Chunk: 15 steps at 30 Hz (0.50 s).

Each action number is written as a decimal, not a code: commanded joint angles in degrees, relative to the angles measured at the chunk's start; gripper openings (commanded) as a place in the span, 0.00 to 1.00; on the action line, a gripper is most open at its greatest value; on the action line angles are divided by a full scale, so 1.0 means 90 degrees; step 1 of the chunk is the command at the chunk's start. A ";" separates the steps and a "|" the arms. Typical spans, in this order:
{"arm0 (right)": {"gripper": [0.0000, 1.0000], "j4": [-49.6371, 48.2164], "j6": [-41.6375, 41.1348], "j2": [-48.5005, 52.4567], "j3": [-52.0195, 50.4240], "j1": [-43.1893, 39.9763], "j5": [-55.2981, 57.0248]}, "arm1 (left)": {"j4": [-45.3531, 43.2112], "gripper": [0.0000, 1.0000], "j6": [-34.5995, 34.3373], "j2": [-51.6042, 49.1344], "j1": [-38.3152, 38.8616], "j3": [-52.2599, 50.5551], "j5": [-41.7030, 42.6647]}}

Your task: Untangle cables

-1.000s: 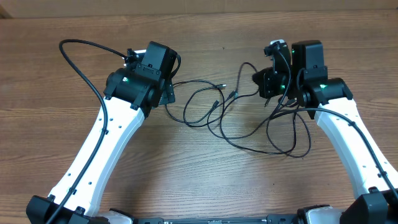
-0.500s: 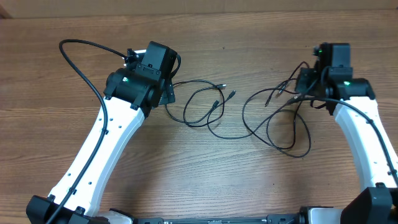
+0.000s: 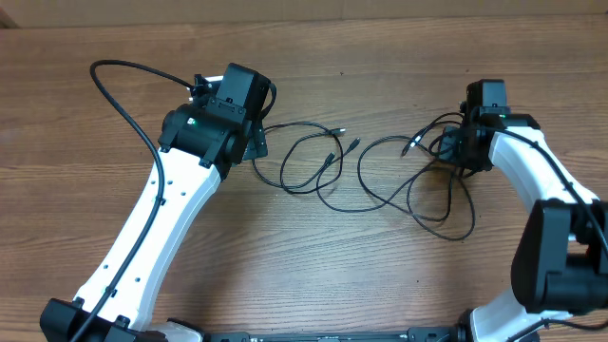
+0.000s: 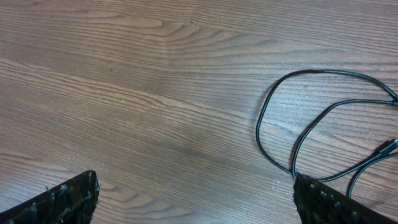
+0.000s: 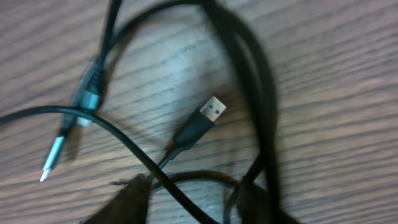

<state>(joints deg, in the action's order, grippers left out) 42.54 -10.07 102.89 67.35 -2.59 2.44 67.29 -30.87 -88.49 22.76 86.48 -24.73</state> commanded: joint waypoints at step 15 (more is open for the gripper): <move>0.64 -0.0148 -0.0457 0.0131 -0.0027 -0.0049 0.0398 | -0.0022 1.00 0.0119 0.0153 -0.0029 -0.0034 -0.0126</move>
<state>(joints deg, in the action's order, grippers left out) 42.02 -13.30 104.12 67.20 -2.63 3.62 67.29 -30.87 -88.49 22.76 86.48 -24.73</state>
